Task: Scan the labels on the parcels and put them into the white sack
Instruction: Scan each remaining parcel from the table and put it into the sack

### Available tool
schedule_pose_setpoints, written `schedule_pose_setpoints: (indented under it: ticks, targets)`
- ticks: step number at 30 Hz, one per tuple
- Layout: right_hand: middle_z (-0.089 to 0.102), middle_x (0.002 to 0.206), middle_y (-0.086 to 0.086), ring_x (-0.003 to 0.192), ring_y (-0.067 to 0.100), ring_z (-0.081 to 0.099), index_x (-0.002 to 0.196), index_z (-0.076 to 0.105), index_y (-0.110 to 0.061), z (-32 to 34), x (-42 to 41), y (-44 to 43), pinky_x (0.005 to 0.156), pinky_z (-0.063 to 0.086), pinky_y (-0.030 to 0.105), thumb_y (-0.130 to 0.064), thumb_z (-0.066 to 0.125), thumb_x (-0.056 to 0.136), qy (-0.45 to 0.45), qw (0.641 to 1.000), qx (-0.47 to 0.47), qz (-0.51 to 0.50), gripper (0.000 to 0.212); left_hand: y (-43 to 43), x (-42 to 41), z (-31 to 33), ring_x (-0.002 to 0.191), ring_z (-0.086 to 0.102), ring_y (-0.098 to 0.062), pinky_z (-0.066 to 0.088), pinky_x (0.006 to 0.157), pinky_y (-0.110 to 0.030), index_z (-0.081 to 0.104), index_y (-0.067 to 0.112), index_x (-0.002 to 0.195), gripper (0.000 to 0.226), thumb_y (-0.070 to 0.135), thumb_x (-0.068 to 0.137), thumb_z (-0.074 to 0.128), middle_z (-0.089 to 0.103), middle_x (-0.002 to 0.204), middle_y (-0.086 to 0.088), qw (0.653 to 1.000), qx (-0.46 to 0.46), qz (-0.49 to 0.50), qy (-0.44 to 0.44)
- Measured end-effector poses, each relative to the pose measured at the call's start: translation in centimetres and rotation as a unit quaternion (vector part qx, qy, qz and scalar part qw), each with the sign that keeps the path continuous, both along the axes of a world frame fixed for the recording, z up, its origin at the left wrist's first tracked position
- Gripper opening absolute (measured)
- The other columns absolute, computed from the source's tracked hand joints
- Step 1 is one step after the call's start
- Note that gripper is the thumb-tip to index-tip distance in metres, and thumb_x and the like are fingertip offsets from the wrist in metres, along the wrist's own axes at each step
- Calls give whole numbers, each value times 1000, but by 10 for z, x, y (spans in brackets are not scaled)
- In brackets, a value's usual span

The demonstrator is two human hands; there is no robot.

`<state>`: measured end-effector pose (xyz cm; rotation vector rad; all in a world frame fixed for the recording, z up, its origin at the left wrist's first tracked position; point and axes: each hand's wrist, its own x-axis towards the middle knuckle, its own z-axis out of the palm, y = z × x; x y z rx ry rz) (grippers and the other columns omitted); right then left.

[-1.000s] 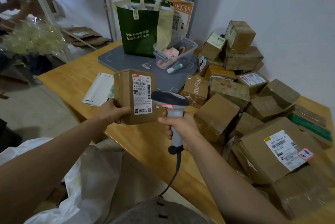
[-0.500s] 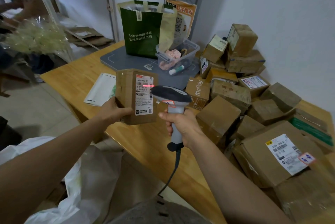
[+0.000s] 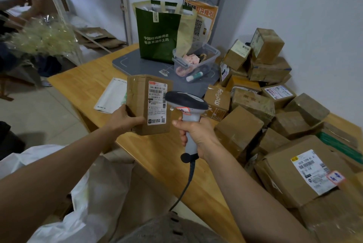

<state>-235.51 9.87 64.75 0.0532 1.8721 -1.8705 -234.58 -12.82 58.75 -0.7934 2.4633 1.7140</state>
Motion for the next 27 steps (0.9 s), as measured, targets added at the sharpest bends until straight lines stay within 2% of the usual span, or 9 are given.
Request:
schedule_pose_setpoints:
  ticks: [3,6,8,11,16,20,22,24,27]
  targets:
    - [53,50,1,40,12,46,77,63,-9,0,1,-2,42,42,22,-7,76,79,-1,1000,-11,8,13,0,3,3,92,59,-18,47,61,-23,47,10,126,62,28,75,77,59,106,-3,999,42,27,6]
    - [53,50,1,39,13,46,83,64,-6,0,2,-12,41,41,21,-7,76,78,-15,999,-17,26,13,-12,14,8,98,60,-21,49,71,-28,54,8,124,51,31,81,70,62,112,-9,975,188,122,18]
    - [52,50,2,39,12,45,85,63,-5,-3,3,-25,41,40,21,-6,75,79,-27,999,-15,42,13,-25,28,9,95,61,-22,49,69,-29,58,8,116,41,32,84,64,63,109,-10,949,243,195,42]
    - [50,50,2,40,14,43,82,61,-5,-9,7,-52,41,38,22,-3,73,80,-46,996,-9,79,13,-53,61,4,82,58,-26,47,60,-28,64,8,94,28,32,80,61,62,86,-10,923,224,304,73]
    - [51,50,4,39,14,42,78,62,-6,-28,24,-106,41,37,21,-1,71,80,-80,985,8,155,11,-101,136,-21,91,64,-28,55,69,-36,57,8,124,58,40,76,63,65,110,-12,875,173,449,44]
    - [53,48,2,37,13,45,77,62,-6,-46,38,-146,40,39,21,-3,73,78,-95,972,32,212,11,-121,191,-47,99,61,-30,52,82,-44,44,22,138,63,46,83,65,60,120,-10,829,230,509,-27]
    - [56,50,1,38,12,48,80,64,-6,-56,46,-162,41,41,22,-6,75,76,-107,964,52,236,11,-123,209,-56,91,63,-33,55,73,-45,47,18,127,51,47,87,62,61,106,-12,803,265,528,-80]
    - [58,51,0,40,12,50,84,67,-6,-65,53,-174,42,42,22,-9,76,76,-117,957,73,256,12,-120,224,-65,75,62,-31,54,61,-40,52,14,100,37,50,90,58,61,88,-12,791,296,519,-132]
    - [59,51,0,40,12,52,84,66,-5,-77,63,-187,43,44,22,-11,77,75,-132,948,100,270,15,-118,240,-83,73,56,-26,52,84,-39,53,9,85,51,60,83,58,56,82,-12,765,346,510,-190]
